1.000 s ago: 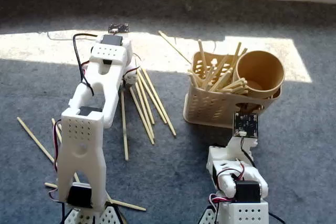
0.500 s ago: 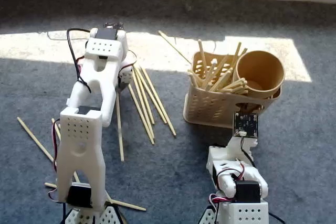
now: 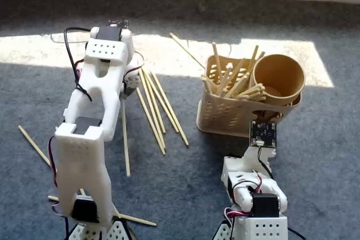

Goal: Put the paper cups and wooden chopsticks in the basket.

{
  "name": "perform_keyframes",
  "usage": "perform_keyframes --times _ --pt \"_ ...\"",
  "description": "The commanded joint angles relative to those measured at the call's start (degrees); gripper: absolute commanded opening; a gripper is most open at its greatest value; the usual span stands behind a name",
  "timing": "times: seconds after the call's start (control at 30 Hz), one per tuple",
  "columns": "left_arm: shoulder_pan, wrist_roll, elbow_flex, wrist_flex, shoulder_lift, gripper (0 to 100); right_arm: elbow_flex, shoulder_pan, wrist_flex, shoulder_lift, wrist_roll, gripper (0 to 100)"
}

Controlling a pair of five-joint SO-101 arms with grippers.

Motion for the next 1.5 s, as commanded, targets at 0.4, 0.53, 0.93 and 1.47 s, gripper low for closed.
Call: perform_keyframes --times 0.4,0.53,0.93,1.47 --pt "3.6 0.1 29.8 -20.0 -37.0 0 5.8 -0.4 0.4 -0.1 0.5 0.8" --pt "7.3 0.1 29.8 -20.0 -44.7 0 5.8 -0.4 0.4 -0.1 0.5 0.8" --pt "19.6 0.2 28.4 -37.4 -60.4 0 5.8 -0.4 0.4 -0.1 0.5 0.8" --pt "23.3 2.3 26.9 -60.1 -65.9 0 5.8 -0.4 0.4 -0.1 0.5 0.8"
